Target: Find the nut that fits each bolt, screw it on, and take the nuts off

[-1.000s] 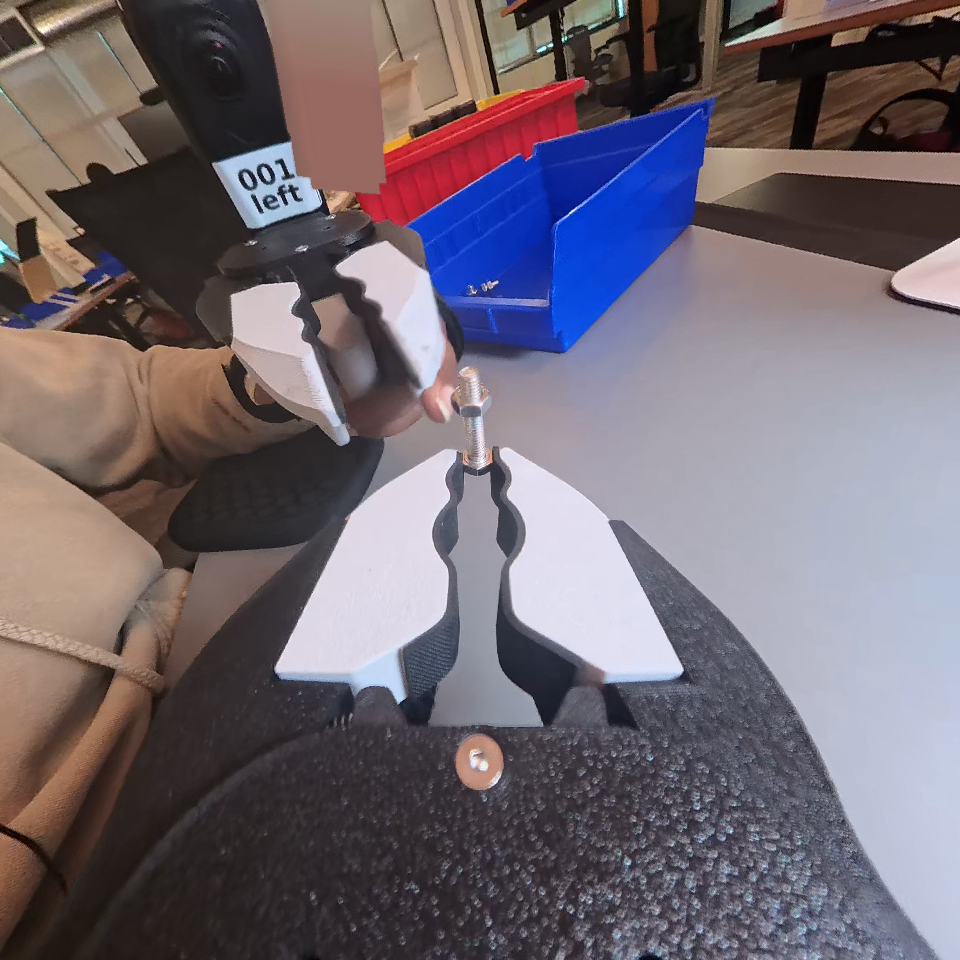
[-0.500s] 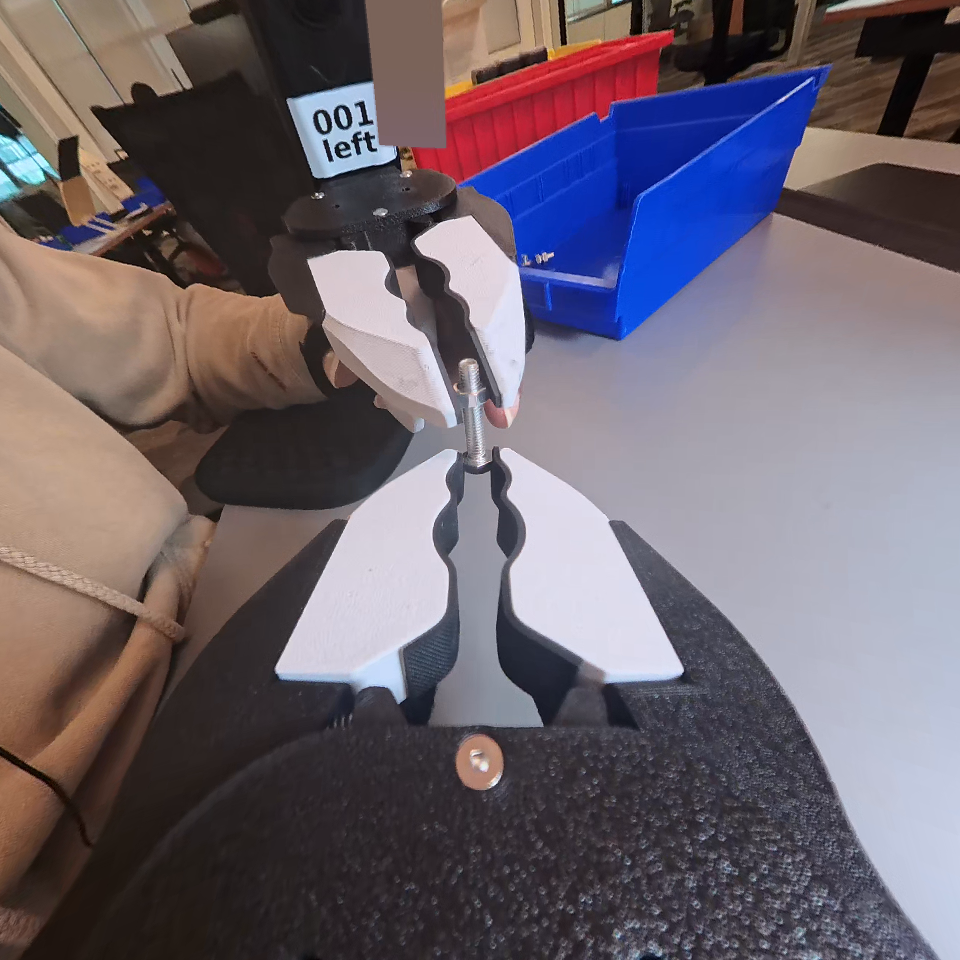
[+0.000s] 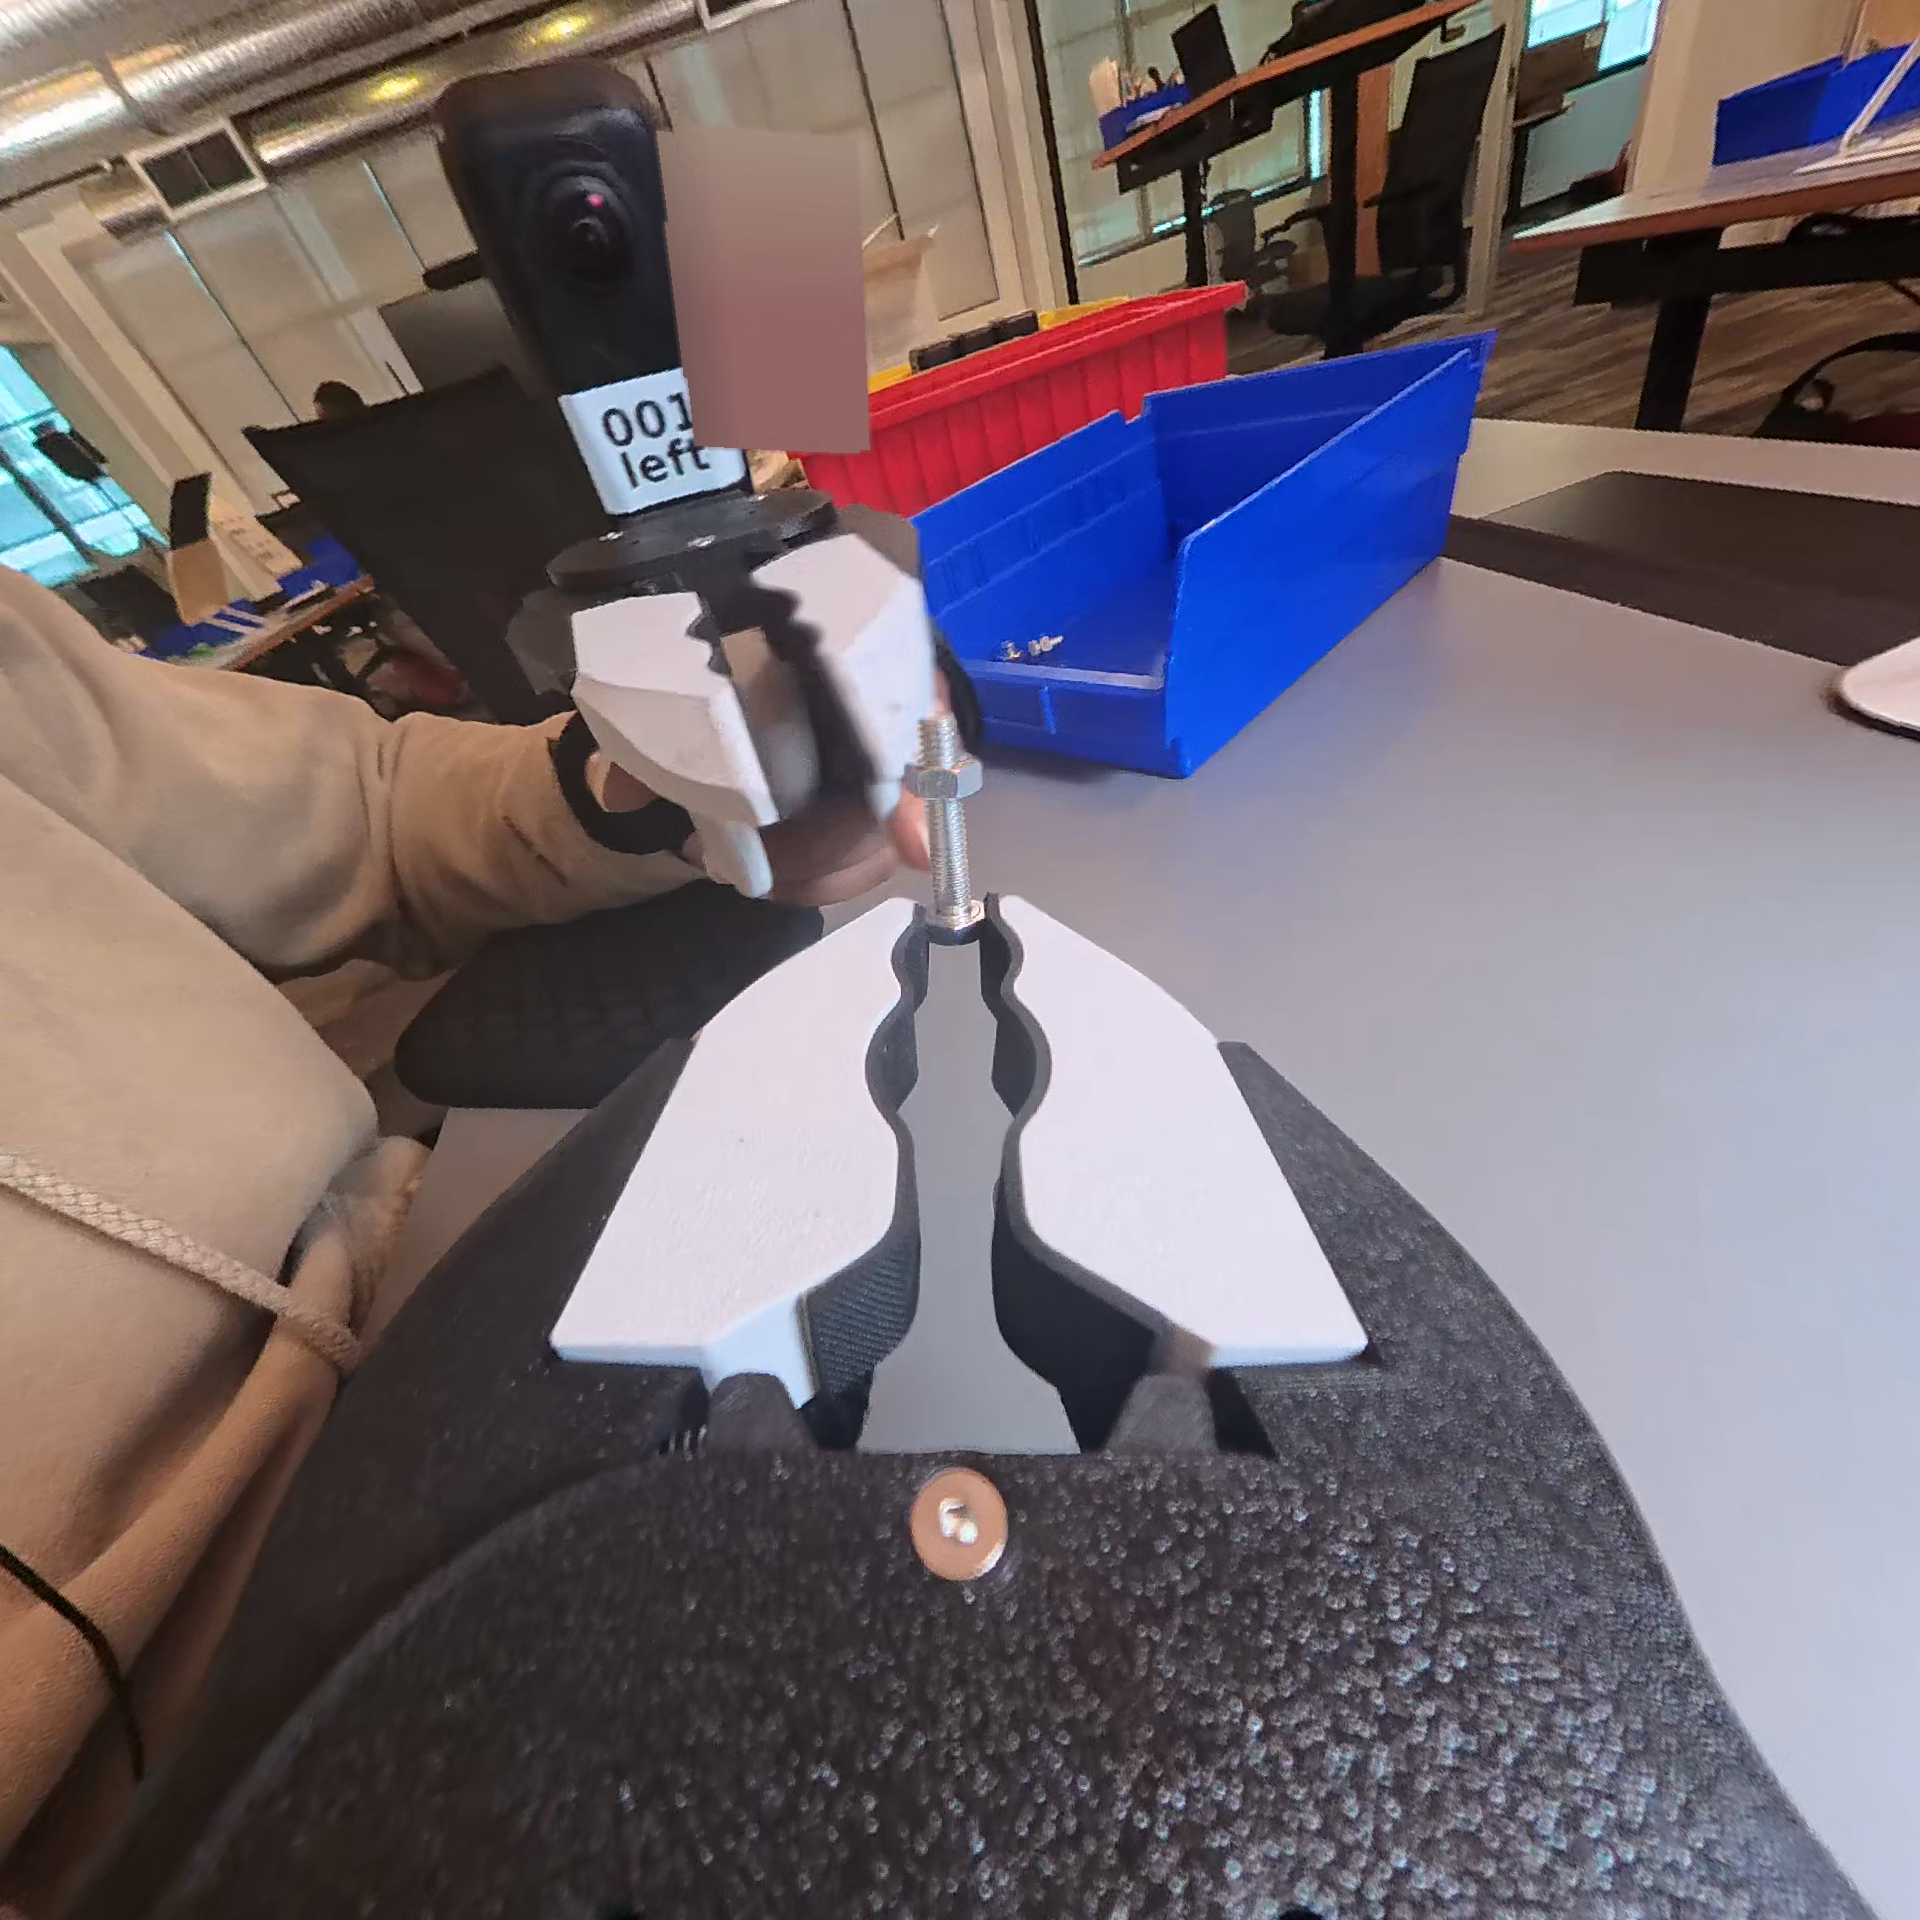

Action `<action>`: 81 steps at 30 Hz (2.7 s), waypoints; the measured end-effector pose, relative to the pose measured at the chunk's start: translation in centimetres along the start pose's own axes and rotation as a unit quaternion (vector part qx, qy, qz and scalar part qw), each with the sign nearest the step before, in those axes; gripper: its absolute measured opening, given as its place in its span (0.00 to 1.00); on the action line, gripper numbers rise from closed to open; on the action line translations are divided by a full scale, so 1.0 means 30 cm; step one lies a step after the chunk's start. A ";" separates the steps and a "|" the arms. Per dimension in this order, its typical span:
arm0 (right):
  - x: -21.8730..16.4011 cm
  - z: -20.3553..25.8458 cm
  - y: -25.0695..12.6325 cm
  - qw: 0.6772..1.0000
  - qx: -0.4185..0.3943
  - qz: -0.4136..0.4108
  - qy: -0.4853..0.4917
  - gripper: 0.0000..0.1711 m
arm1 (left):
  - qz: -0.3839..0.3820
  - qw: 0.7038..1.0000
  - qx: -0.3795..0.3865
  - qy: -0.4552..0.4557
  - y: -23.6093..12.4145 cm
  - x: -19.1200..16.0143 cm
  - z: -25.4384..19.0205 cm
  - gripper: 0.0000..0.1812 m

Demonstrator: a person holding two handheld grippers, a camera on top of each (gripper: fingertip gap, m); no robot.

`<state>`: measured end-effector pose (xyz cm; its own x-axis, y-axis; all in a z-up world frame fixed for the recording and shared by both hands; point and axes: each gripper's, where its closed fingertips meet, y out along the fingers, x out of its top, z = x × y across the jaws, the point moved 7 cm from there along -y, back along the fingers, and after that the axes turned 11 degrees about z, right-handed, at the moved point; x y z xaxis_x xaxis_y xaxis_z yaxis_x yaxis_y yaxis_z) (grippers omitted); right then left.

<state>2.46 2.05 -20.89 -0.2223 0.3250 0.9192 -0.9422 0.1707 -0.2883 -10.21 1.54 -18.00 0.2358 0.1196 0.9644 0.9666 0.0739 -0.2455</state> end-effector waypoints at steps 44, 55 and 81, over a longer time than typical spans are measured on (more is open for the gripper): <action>-0.006 0.007 0.021 1.000 0.001 0.015 0.008 0.06 | 0.008 0.999 0.028 0.035 0.026 -0.003 -0.015 0.22; -0.003 0.011 0.023 1.000 0.002 0.014 0.004 0.06 | 0.005 0.999 0.032 0.010 0.025 -0.003 0.001 0.22; 0.001 0.021 0.021 0.999 -0.007 0.017 -0.026 0.06 | -0.024 0.999 0.001 -0.033 0.013 0.010 0.006 0.22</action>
<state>1.69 1.59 -20.86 -0.2669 0.2818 0.9216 -0.9304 0.1740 -0.3226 -9.76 1.79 -17.82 0.1820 0.1814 0.9664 0.9763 0.0836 -0.1995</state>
